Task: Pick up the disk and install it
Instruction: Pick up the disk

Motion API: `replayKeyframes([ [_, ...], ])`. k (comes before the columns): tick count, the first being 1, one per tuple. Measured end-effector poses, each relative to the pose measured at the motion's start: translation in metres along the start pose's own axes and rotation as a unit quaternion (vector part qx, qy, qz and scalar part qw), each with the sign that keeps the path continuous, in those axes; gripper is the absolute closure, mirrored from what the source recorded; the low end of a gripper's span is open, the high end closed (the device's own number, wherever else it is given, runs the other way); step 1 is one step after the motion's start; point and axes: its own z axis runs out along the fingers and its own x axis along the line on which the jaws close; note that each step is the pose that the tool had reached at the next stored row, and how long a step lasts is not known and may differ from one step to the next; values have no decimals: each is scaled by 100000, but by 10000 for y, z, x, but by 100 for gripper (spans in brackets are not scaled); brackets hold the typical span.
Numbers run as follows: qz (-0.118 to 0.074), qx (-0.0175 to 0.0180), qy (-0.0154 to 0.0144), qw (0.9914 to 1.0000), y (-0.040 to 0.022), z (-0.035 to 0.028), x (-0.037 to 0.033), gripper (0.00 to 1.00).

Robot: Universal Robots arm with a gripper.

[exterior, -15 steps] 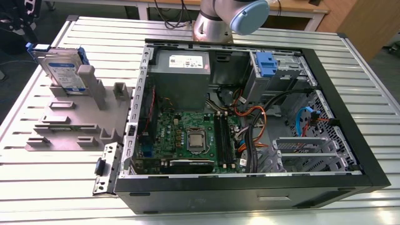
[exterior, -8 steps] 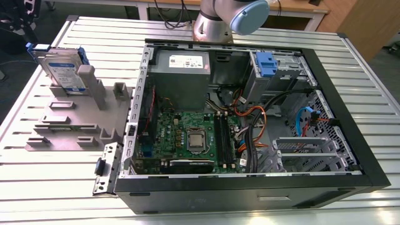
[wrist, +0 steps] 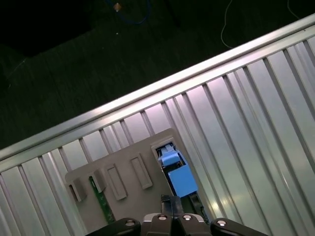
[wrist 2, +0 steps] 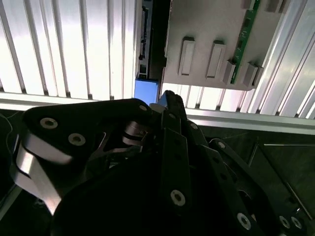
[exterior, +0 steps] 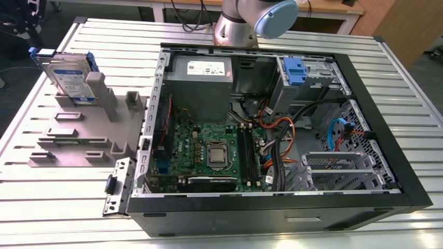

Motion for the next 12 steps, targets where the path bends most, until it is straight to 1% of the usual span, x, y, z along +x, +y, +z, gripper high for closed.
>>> replayKeyframes([
  [1, -80, 163, -196, 100000, 0, 1, 0, 89],
  [3, -348, 624, -469, 99996, 2, 8, 0, 89],
  [5, -1420, 816, -565, 99985, 1, 15, 1, 89],
  [8, -3823, 864, -587, 99921, 1, 27, 1, 89],
  [11, -6389, 829, -600, 99790, 2, 45, 2, 89],
  [12, -7087, 796, -649, 99743, 2, 49, 2, 89],
])
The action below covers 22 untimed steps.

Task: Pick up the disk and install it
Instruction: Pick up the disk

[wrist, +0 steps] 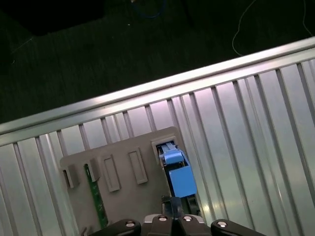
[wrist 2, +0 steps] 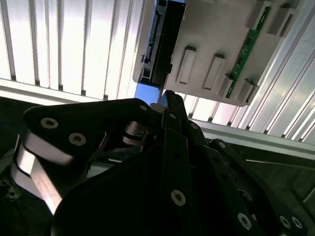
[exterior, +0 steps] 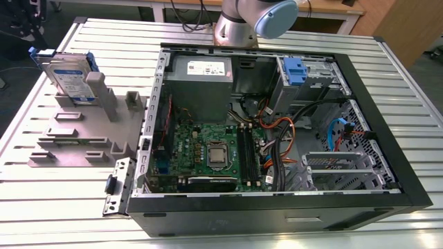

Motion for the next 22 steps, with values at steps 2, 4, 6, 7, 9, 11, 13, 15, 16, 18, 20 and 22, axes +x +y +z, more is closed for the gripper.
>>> replayKeyframes([
  [2, -1609, -49, -59, 99987, -1, 6, 0, 89],
  [4, -2881, -86, -119, 99958, 1, 16, 1, 89],
  [6, -3218, -99, -147, 99948, 11, 25, -5, 89],
  [7, -3309, -104, -154, 99945, 17, 28, -13, 84],
  [9, -3519, -110, -157, 99938, 29, 36, -24, 77],
  [11, -4026, -131, -157, 99919, 40, 43, -26, 71],
  [13, -5482, -161, -168, 99849, 40, 50, -26, 59],
  [15, -7244, -197, -182, 99737, 40, 57, -26, 53],
  [16, -8165, -217, -188, 99666, 41, 62, -26, 47],
  [18, -9178, -236, -209, 99577, 46, 77, -25, 47],
  [20, -9488, -279, -338, 99548, 66, 96, -23, 41],
  [22, -9841, -319, -619, 99512, 86, 127, -17, 41],
])
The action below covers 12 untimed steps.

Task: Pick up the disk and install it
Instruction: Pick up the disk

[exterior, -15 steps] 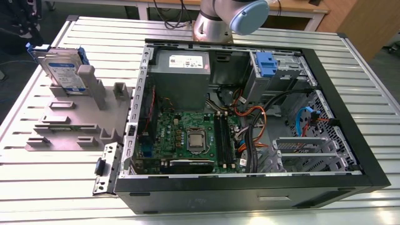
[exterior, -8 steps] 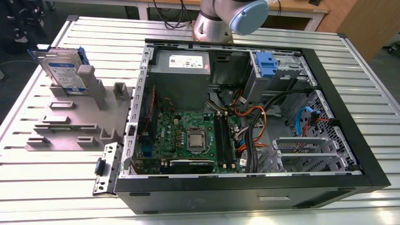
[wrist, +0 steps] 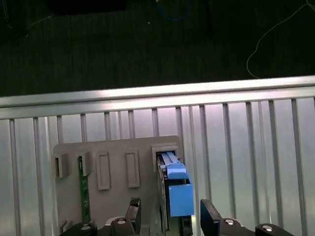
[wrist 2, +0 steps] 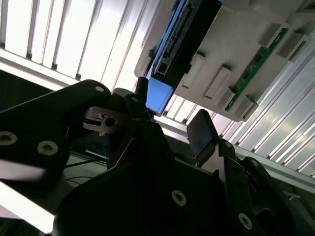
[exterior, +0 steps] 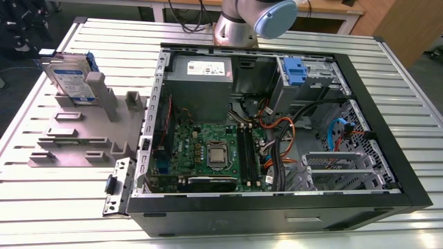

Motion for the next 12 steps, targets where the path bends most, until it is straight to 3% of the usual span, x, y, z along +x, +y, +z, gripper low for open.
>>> replayKeyframes([
  [2, -1061, -62, -279, 99994, 5, 24, 0, 41],
  [4, -2644, -126, -346, 99964, 6, 43, 0, 41],
  [12, -2813, -159, -487, 99959, 8, 96, -26, 43],
])
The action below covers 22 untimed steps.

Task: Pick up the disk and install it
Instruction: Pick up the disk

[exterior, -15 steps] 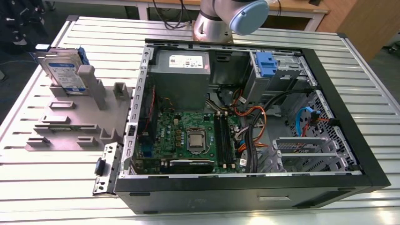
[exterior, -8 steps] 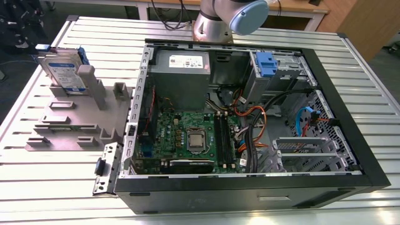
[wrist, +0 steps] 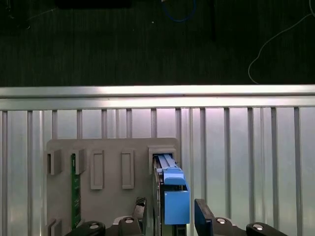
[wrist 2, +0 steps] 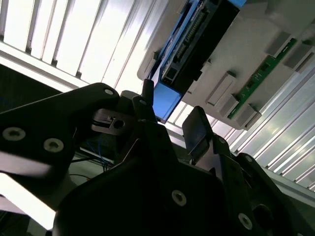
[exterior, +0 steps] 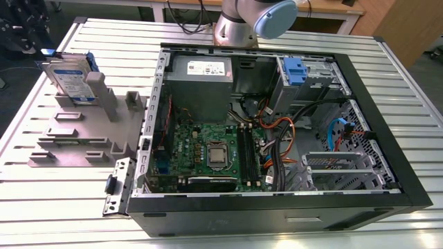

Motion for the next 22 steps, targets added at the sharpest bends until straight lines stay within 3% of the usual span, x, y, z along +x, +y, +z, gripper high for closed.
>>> replayKeyframes([
  [1, -1, 9, -5, 100000, 0, 1, 0, 49],
  [8, 1, 18, -7, 100000, 3, 23, -2, 49],
  [22, 2, 14, -7, 100000, 27, 136, -30, 49],
])
